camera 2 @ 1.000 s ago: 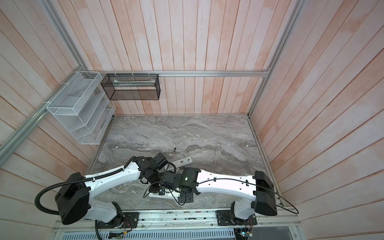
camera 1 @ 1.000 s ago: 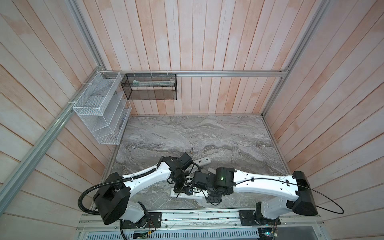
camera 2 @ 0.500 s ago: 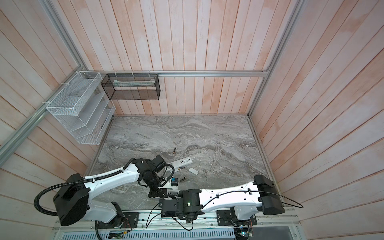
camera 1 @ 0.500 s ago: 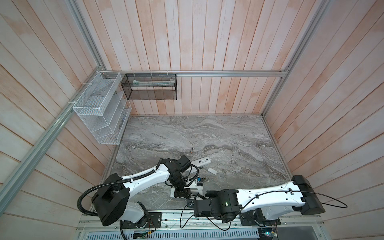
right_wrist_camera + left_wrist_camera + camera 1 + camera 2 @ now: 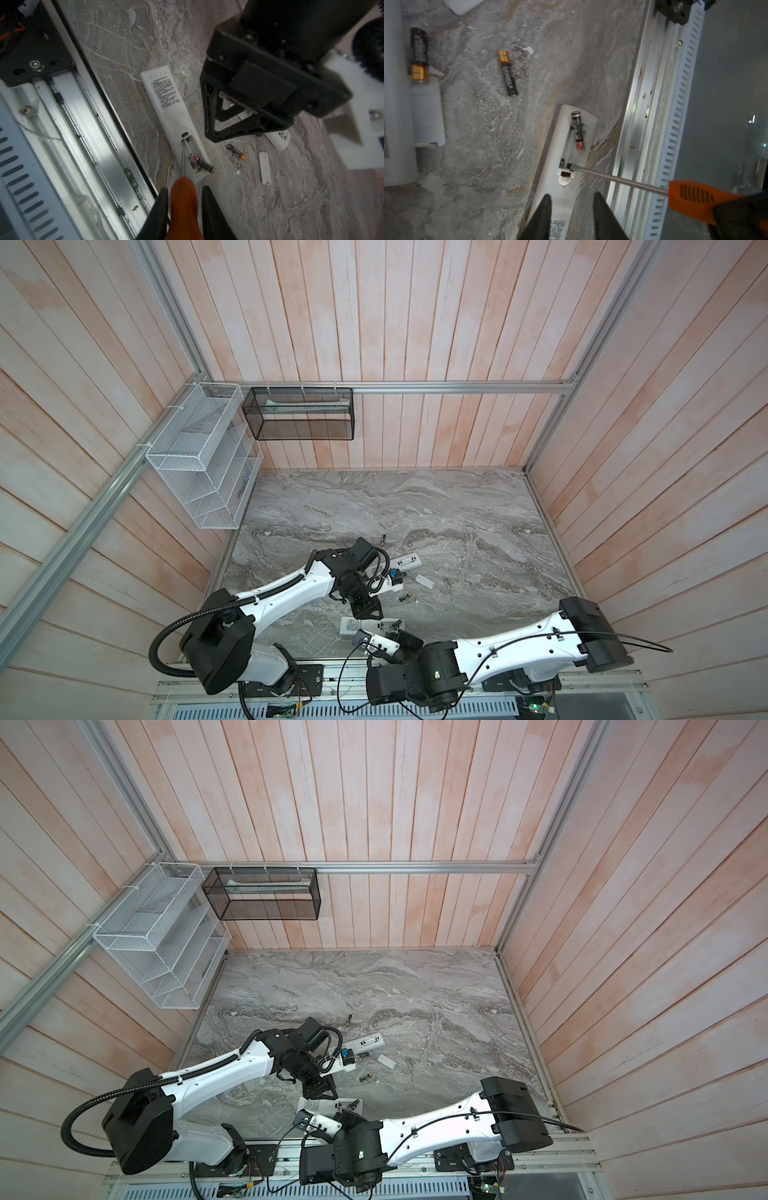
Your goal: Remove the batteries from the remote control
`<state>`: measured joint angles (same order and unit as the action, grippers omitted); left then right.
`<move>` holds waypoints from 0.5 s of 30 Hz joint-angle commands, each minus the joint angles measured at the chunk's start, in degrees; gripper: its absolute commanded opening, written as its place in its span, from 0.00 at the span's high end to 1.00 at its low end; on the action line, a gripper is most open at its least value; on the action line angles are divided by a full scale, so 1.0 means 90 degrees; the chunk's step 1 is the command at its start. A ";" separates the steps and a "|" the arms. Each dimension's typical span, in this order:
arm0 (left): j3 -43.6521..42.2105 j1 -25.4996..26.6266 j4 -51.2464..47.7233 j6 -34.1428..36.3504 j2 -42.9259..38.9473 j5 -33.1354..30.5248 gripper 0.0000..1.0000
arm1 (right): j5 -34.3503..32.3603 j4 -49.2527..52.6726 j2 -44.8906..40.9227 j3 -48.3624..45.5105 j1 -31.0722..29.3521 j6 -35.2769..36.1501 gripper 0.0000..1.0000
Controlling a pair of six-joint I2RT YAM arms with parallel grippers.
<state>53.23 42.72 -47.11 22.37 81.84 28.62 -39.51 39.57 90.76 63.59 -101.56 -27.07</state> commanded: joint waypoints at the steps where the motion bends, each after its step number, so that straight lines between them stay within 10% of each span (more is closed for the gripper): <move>1: 0.0279 -0.0081 0.0101 -0.0744 0.0218 -0.0312 0.48 | -0.0415 -0.0123 0.1338 -0.0788 0.0293 -0.1172 1.00; 9: 0.0592 -0.0381 -0.0161 -0.1168 0.0138 -0.0998 0.01 | -0.0369 0.1218 0.1127 -0.0122 -0.0015 -0.1749 1.00; 15: 0.1086 -0.1663 -0.0174 -0.2074 -0.0085 -0.1343 0.00 | -0.0256 0.1945 -0.1031 -0.0373 0.0176 -0.2205 1.00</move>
<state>60.55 31.79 -48.42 9.26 83.44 19.79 -42.87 47.48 88.01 62.89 -103.20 -43.00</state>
